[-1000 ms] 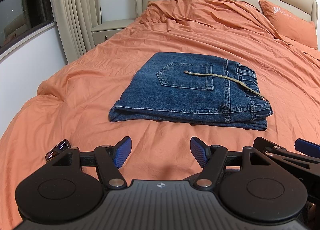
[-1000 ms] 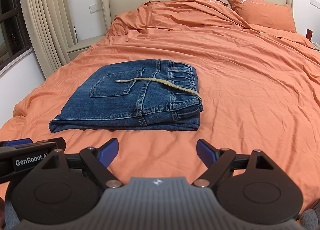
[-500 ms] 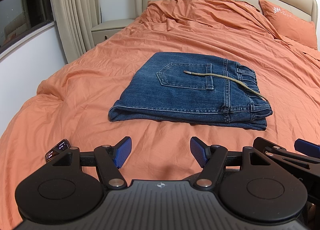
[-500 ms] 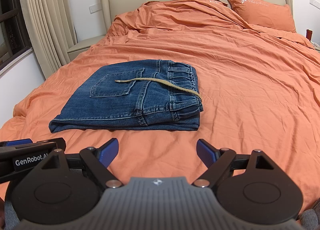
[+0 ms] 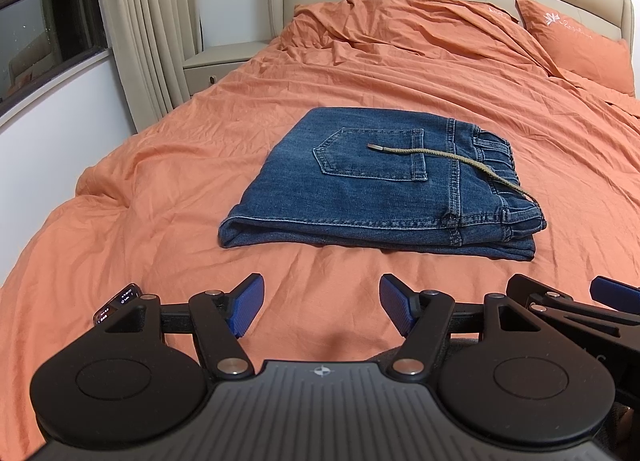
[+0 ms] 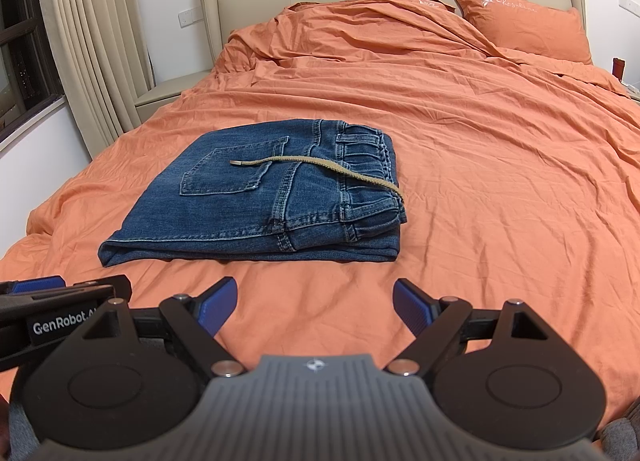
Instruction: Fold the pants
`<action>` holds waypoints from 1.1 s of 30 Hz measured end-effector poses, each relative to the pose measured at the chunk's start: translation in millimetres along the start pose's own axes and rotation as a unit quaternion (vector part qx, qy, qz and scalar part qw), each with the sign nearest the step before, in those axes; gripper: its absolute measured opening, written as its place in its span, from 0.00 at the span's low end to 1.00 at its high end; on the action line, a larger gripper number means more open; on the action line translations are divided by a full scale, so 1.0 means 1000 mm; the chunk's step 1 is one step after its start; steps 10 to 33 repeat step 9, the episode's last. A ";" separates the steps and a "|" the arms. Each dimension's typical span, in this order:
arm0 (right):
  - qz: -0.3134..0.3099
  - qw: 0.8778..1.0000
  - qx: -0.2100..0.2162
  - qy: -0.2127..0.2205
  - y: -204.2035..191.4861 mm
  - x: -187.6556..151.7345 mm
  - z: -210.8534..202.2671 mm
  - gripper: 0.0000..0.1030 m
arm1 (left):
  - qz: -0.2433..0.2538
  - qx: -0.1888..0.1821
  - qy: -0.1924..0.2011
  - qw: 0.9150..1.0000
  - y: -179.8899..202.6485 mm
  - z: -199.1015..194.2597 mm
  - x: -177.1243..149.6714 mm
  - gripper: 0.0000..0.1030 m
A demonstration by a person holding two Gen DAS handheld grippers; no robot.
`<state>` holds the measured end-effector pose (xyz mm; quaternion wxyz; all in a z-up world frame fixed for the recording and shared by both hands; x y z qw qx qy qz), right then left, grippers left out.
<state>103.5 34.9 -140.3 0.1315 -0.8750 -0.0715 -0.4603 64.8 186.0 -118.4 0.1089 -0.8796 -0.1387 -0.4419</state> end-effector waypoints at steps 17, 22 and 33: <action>0.004 1.000 0.002 -0.003 -0.001 0.001 0.000 0.79 | 0.005 -0.002 0.001 1.000 -0.001 0.002 0.001 0.74; 0.004 1.000 0.002 -0.003 -0.001 0.001 0.000 0.79 | 0.005 -0.002 0.001 1.000 -0.001 0.002 0.001 0.74; 0.004 1.000 0.002 -0.003 -0.001 0.001 0.000 0.79 | 0.005 -0.002 0.001 1.000 -0.001 0.002 0.001 0.74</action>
Point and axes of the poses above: each gripper's, at about its wrist camera, not at the fingertips, and z roughly the way its jaws point, y to its right, x to its top, the point moved 7 cm from there along z, roughly the way its jaws point, and after that the axes turned 8 degrees about y, right-handed, at the moved point
